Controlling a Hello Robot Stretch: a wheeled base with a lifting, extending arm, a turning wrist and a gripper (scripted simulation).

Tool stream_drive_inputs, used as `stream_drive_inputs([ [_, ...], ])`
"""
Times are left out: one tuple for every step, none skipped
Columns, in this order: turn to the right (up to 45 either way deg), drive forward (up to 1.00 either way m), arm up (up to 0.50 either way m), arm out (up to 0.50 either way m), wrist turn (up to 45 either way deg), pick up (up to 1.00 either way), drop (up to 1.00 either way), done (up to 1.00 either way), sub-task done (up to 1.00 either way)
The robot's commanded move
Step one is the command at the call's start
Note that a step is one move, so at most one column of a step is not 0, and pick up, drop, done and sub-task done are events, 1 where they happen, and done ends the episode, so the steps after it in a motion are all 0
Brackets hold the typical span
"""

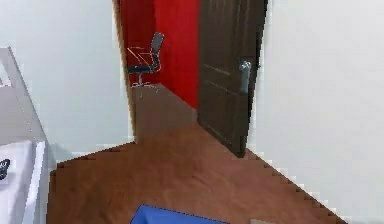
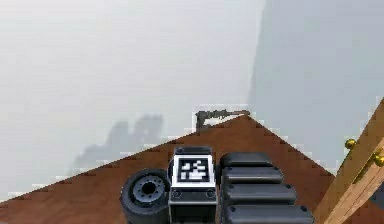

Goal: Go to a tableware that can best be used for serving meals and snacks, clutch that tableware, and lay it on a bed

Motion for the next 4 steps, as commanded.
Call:
stream_drive_inputs([
  [-27.0,0.0,0.0,0.0,0.0,0.0,0.0,0.0,0.0],
  [0.0,1.0,0.0,0.0,0.0,0.0,0.0,0.0,0.0],
  [0.0,0.1,0.0,0.0,0.0,0.0,0.0,0.0,0.0],
  [-3.0,0.0,0.0,0.0,0.0,0.0,0.0,0.0,0.0],
])
